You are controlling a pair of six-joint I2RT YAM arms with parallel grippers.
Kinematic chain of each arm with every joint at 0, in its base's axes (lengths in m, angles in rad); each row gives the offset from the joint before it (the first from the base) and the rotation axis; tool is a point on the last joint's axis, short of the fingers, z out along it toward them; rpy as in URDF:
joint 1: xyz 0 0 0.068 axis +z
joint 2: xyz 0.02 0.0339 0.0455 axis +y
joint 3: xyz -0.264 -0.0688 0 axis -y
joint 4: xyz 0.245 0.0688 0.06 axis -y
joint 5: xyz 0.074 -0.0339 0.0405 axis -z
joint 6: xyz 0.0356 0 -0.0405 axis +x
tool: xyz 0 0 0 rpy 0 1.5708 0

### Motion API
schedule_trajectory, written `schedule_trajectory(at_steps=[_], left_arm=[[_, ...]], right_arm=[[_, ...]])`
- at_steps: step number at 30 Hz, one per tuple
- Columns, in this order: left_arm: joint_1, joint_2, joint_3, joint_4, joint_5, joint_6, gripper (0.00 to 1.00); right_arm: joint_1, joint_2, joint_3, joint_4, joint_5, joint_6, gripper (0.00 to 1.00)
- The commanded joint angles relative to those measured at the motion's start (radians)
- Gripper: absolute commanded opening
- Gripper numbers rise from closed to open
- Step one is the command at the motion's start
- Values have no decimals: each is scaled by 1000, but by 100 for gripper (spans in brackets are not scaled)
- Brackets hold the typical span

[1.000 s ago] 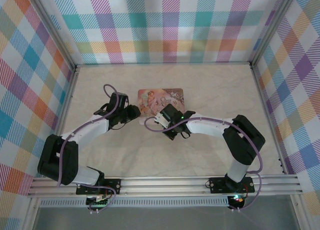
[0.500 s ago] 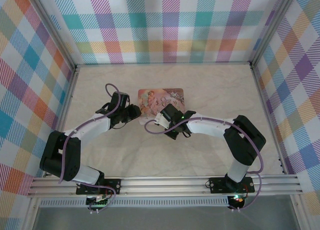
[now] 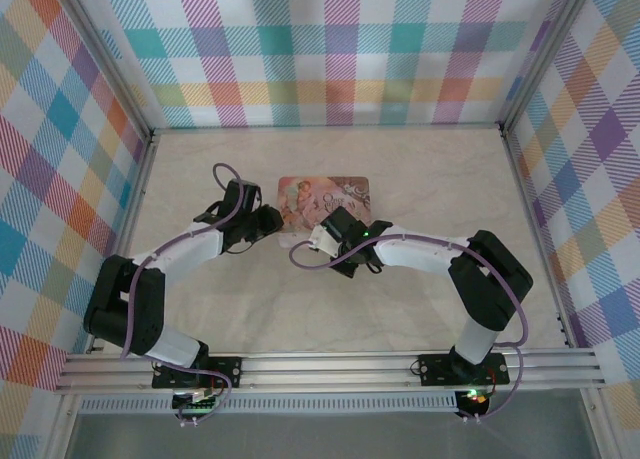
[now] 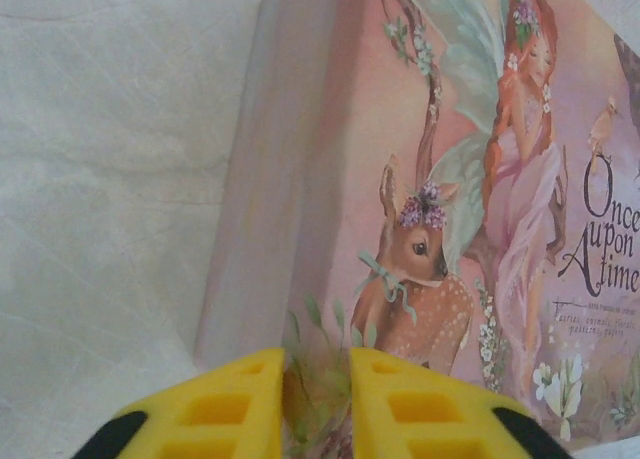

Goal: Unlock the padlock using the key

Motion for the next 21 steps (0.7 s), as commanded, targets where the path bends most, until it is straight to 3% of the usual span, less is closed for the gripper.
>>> schedule_trajectory(at_steps=[1, 21], left_arm=[[11, 32, 22, -11, 3, 18, 17], [11, 43, 19, -10, 22, 20, 14]], right_arm=[[1, -36, 27, -21, -6, -64, 0], [1, -42, 21, -27, -29, -185, 0]])
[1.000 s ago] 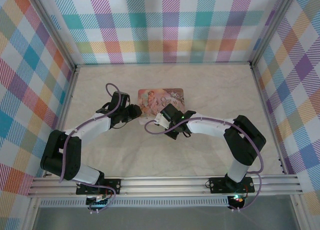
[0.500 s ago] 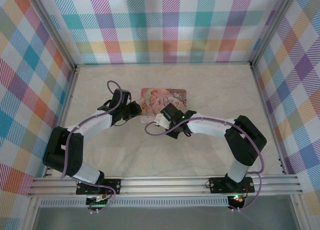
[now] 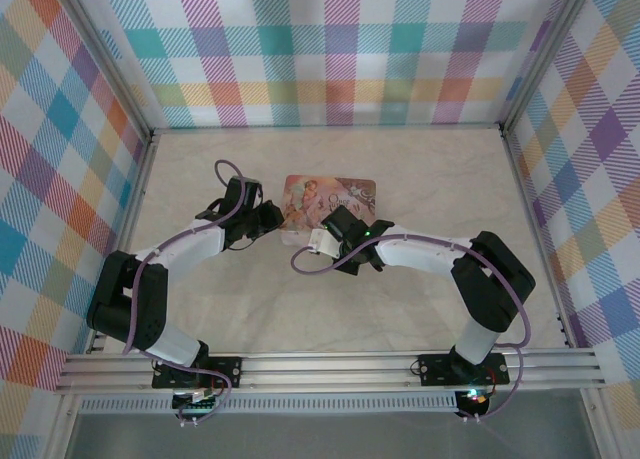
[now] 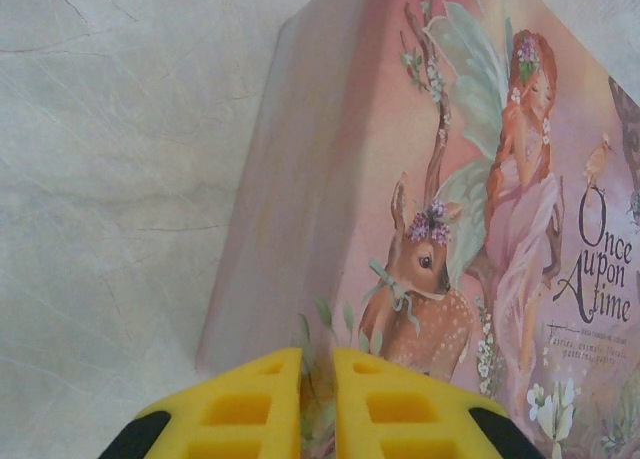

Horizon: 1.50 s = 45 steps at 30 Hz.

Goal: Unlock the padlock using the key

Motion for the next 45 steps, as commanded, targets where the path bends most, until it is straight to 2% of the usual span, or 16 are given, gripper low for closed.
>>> schedule_trajectory(at_steps=[1, 17, 29, 45], left_arm=[[10, 20, 1, -35, 15, 15, 14], [10, 17, 0, -33, 29, 12, 14], [10, 18, 1, -30, 34, 13, 14], [10, 10, -11, -22, 40, 7, 14]], right_arm=[[2, -22, 29, -37, -66, -32, 0], [2, 67, 82, -128, -144, 14, 0], [2, 32, 58, -78, -105, -7, 0], [1, 15, 53, -56, -119, -35, 0]])
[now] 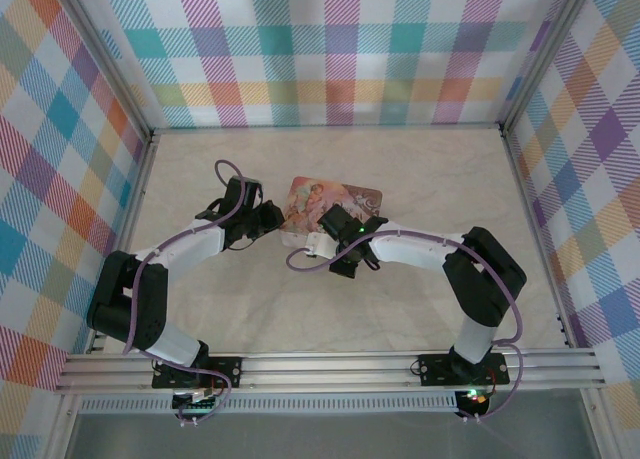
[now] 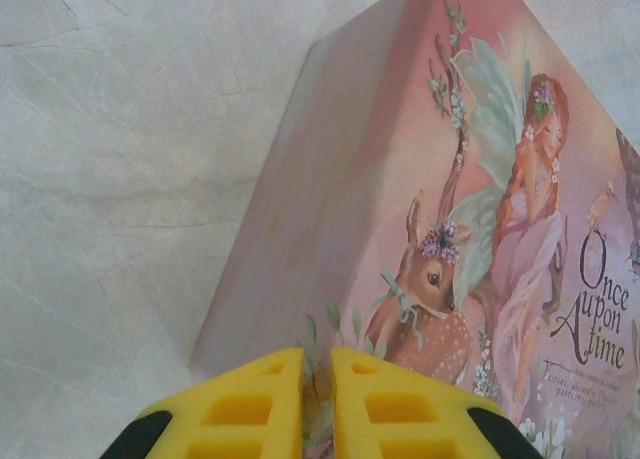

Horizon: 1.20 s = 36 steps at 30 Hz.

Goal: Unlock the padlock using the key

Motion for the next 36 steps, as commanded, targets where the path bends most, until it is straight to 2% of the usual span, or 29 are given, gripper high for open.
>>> schedule_trajectory(at_steps=[1, 22, 36], left_arm=[[9, 10, -11, -24, 25, 8, 14], [9, 9, -16, -23, 27, 3, 14], [9, 5, -18, -14, 25, -10, 14]], right_arm=[[-2, -34, -3, 22, -31, -40, 0], [-9, -30, 15, 50, -37, -56, 0], [18, -53, 36, 44, -102, -57, 0]])
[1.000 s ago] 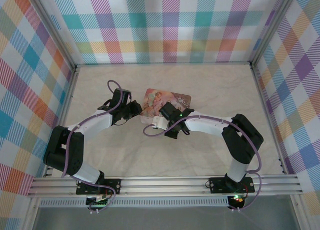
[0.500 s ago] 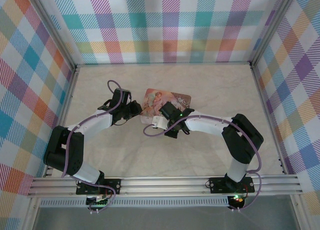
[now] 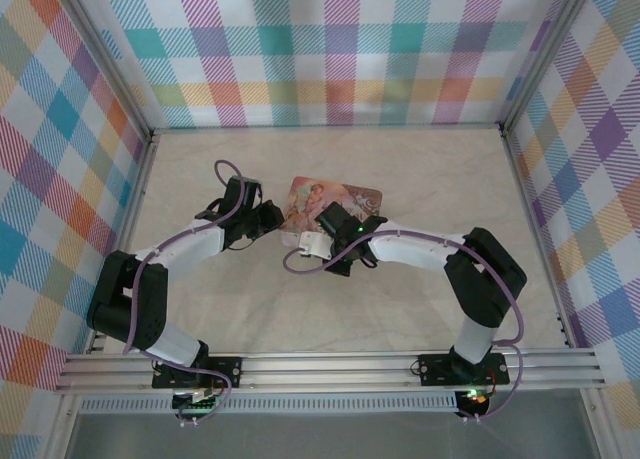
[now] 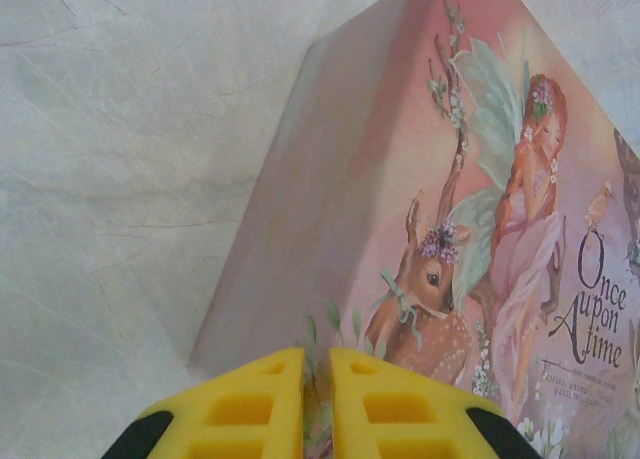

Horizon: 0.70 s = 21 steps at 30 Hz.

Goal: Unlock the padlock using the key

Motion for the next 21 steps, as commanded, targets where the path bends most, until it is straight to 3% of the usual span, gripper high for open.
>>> schedule_trajectory(at_steps=[1, 6, 12, 21], left_arm=[[6, 1, -16, -17, 16, -9, 14], [7, -17, -12, -35, -9, -13, 24], [8, -83, -4, -62, -27, -8, 49], [8, -193, -16, -124, 109, 17, 54]], right_arm=[[9, -55, 12, 10, -40, -7, 0], [9, -88, -6, 19, -45, 12, 0], [7, -148, -49, 35, -50, 68, 0], [3, -283, -130, 57, -33, 184, 0]])
